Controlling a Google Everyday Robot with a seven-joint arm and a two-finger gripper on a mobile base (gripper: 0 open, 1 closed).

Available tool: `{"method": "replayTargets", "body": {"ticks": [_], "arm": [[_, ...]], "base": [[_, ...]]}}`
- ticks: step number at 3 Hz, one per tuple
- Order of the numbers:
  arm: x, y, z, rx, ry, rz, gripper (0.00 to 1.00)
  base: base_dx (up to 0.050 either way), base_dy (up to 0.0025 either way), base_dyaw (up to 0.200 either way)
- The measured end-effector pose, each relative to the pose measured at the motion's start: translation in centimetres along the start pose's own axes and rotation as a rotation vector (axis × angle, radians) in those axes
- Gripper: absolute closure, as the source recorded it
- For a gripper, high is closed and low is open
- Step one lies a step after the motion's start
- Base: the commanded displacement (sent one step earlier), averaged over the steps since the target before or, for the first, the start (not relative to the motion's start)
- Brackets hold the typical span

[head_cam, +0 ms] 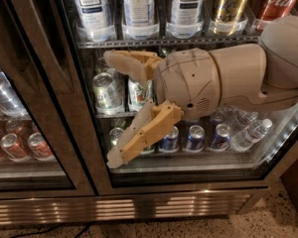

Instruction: Open right fridge door

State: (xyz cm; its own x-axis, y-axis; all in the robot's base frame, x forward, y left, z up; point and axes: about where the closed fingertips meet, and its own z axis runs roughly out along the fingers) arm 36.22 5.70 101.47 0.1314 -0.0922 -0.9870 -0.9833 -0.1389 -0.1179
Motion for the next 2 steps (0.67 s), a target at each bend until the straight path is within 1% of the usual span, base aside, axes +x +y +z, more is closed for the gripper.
{"method": "replayTargets", "body": {"ticks": [1, 2], "arm": [[-0.02, 0.03, 0.01, 0.0, 0.0, 0.0, 0.0], [-0.04, 0.02, -0.01, 0.002, 0.0, 0.0, 0.0]], "base": [[0.0, -0.00002, 0.2], [0.0, 0.0, 0.0]]}}
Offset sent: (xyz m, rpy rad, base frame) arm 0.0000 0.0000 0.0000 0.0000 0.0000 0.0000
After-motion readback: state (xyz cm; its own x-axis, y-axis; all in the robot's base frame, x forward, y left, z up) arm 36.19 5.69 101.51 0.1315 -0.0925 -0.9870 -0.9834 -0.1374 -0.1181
